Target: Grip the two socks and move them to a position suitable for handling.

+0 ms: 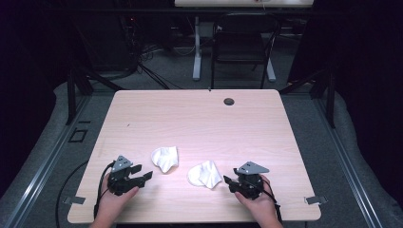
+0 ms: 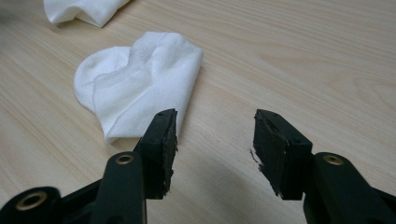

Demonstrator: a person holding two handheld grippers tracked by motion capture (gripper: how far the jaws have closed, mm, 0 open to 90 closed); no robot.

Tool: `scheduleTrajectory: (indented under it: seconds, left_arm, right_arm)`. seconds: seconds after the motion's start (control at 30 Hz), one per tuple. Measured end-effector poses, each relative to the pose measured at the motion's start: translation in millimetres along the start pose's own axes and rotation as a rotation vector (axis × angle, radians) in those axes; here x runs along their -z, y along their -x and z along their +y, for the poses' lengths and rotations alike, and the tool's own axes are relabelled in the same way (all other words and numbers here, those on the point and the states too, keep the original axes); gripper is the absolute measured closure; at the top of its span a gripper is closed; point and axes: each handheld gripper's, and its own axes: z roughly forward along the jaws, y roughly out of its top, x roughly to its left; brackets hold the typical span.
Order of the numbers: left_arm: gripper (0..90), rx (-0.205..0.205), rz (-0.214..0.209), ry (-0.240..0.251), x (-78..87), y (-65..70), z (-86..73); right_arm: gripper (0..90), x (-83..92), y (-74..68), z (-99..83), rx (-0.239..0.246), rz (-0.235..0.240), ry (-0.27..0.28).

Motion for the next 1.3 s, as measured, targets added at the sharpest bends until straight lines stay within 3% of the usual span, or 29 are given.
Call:
scheduleTrajectory:
  seconds: [0.17, 0.37, 0.57, 0.63, 0.73, 0.97, 1.27, 1.3]
  left_arm:
    - [42.7, -0.008, -0.001, -0.010, -1.2, 0.5, -0.4]
    - [42.7, -0.017, -0.010, -0.016, -3.3, 3.0, -0.7]
    - [45.5, -0.004, -0.053, -0.024, -4.4, 7.4, 0.6]
    - [46.4, -0.009, -0.047, -0.030, -4.7, 8.4, 0.6]
    - [46.5, -0.013, -0.044, -0.027, -5.3, 8.7, 0.5]
    - [46.7, -0.010, -0.046, -0.027, -3.8, 8.7, -0.1]
    - [46.6, -0.020, -0.051, -0.035, -5.6, 10.0, -0.4]
    - [46.6, -0.022, -0.043, -0.037, -6.0, 9.5, -0.9]
  right_arm:
    - [49.4, -3.2, -2.5, 0.5, -0.017, 0.022, -0.002]
    - [53.1, -4.6, -6.3, 2.1, -0.001, 0.031, -0.018]
    - [64.6, -5.0, -12.2, 7.3, 0.000, 0.062, -0.058]
    - [67.2, -5.0, -13.6, 10.8, 0.002, 0.082, -0.051]
    - [71.3, -5.2, -16.0, 19.2, 0.024, 0.070, -0.049]
    - [69.5, -8.9, -18.1, 28.5, 0.040, 0.084, -0.059]
    - [54.3, -26.0, -17.2, 39.8, -0.011, 0.121, -0.051]
    - [52.7, -32.4, -16.8, 40.8, -0.036, 0.128, -0.070]
